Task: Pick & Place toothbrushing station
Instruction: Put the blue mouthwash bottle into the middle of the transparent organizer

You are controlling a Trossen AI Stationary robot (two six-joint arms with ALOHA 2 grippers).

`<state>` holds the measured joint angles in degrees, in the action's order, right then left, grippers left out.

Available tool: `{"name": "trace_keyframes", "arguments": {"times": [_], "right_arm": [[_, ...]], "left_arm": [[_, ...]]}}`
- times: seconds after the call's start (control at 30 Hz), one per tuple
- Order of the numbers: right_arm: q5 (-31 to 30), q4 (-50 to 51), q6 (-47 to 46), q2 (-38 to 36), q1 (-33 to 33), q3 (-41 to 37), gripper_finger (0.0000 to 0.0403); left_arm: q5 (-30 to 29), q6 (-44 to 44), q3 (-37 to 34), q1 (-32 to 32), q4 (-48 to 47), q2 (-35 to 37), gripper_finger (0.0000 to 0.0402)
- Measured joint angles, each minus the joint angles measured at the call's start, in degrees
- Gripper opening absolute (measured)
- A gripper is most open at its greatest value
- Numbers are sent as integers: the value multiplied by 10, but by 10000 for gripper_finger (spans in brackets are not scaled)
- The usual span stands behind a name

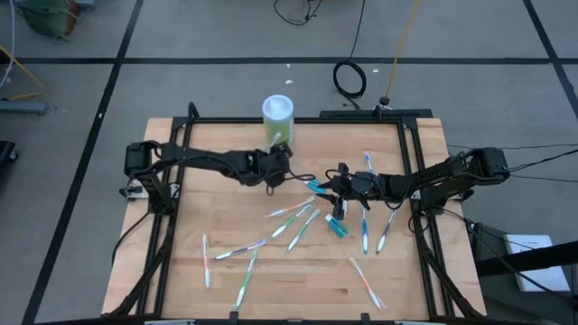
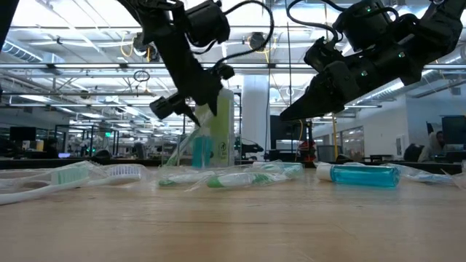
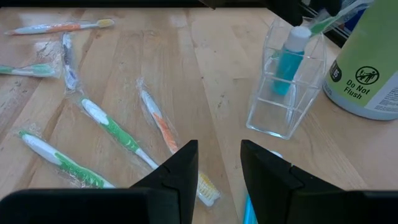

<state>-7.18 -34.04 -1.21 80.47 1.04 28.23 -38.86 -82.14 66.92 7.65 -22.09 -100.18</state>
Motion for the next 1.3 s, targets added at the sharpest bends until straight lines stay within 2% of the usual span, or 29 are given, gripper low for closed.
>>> {"name": "trace_keyframes", "arguments": {"times": [0.17, 0.3, 0.4, 0.47, 0.57, 0.73, 0.8, 0.87, 1.0, 1.1, 1.3], "right_arm": [[0, 0, 0, 0, 0, 0, 116], [0, 0, 0, 0, 0, 0, 116], [0, 0, -2, 0, 0, 0, 116], [0, 0, -5, 0, 0, 0, 116], [0, 1, -6, 0, 0, 0, 116], [0, 6, -6, 0, 0, 0, 116], [0, 6, -7, 0, 0, -1, 116], [0, 6, -7, 0, 0, -1, 116], [0, 6, -7, 0, 0, -1, 116], [0, 6, -11, 0, 0, -1, 116], [0, 4, -11, 0, 0, 0, 116]], "left_arm": [[-2, 51, 19, -10, 16, 0, 212], [-40, 78, 32, -9, 10, 0, 212], [-42, 97, 32, -8, 6, 3, 212], [-8, 128, 32, -10, -4, 10, 212], [78, 211, 32, -13, -32, 27, 212], [244, 452, 32, -9, -35, 65, 212], [278, 525, 31, -5, -40, 67, 211], [278, 550, 30, -4, -69, 65, 212], [228, 558, 29, -2, -103, 41, 212], [190, 564, 29, 2, -97, 27, 211], [174, 564, 29, 20, -92, 23, 211]]}}
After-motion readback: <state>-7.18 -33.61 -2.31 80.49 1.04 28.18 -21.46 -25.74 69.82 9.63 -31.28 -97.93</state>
